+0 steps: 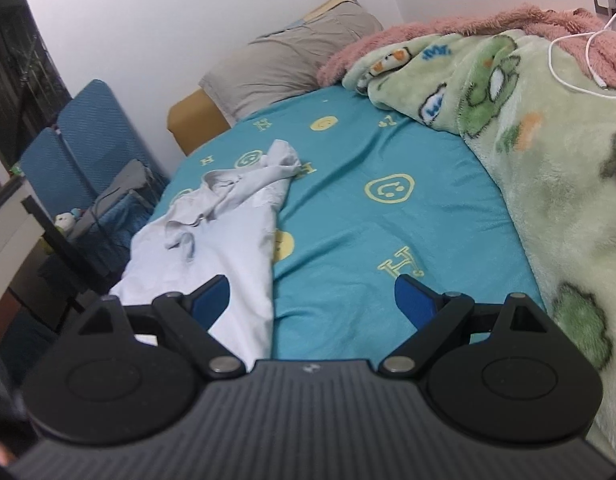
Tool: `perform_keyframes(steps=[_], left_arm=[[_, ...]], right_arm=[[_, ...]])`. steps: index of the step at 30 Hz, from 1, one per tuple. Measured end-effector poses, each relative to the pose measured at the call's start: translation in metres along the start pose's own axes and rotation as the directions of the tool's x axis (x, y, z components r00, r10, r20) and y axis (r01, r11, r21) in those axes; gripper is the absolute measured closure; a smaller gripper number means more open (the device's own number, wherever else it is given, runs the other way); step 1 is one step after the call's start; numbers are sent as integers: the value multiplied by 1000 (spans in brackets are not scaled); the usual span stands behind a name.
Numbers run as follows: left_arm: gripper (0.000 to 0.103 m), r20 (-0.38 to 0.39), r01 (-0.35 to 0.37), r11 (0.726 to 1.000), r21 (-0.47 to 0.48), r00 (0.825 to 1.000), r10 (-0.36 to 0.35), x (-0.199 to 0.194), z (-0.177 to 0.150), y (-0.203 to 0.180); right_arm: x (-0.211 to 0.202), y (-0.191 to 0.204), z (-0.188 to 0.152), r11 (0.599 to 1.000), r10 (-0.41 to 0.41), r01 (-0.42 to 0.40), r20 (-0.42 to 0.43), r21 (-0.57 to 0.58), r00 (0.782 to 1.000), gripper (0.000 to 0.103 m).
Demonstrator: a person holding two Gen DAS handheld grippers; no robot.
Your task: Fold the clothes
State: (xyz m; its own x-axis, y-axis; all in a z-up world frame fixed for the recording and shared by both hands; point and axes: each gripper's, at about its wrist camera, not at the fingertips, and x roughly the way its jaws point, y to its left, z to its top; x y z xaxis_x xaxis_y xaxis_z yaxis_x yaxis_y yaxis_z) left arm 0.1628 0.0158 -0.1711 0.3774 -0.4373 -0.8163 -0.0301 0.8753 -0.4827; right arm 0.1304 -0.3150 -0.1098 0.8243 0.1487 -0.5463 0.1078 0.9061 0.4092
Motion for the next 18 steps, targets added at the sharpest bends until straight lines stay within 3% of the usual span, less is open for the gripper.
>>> perform_keyframes(steps=[3,5,7,9,11,12,14,18], left_arm=[[25,-24,39,999,31,999,-38,0,-28,-2],[29,-96,143,990,9,985,-141,0,-35,-5],[35,-152,172,985,-12,973,-172,1,-46,-6],[42,-188,159,987,25,970,-151,0,-57,-9],[64,-192,155,986,60,971,-141,-5,-64,-13],[70,-199,155,985,69,970,-139,-8,-66,-14],[98,-222,130,988,89,969,-107,-14,-70,-17],[99,-232,46,988,149,973,-10,-21,-73,-20]], right_arm=[[-13,3,-5,1000,9,-9,-2,-7,1000,12],[-22,5,-8,1000,15,-15,-4,-12,1000,12],[-30,7,-11,1000,20,-20,-5,-16,1000,12],[-36,8,-13,999,22,-22,-4,-24,1000,12],[-40,9,-13,999,19,-19,1,-36,1000,12],[-40,9,-13,999,18,-18,1,-36,1000,12],[-39,9,-13,999,17,-17,-2,-38,1000,12],[-38,12,-14,999,23,-23,-3,-45,1000,12]])
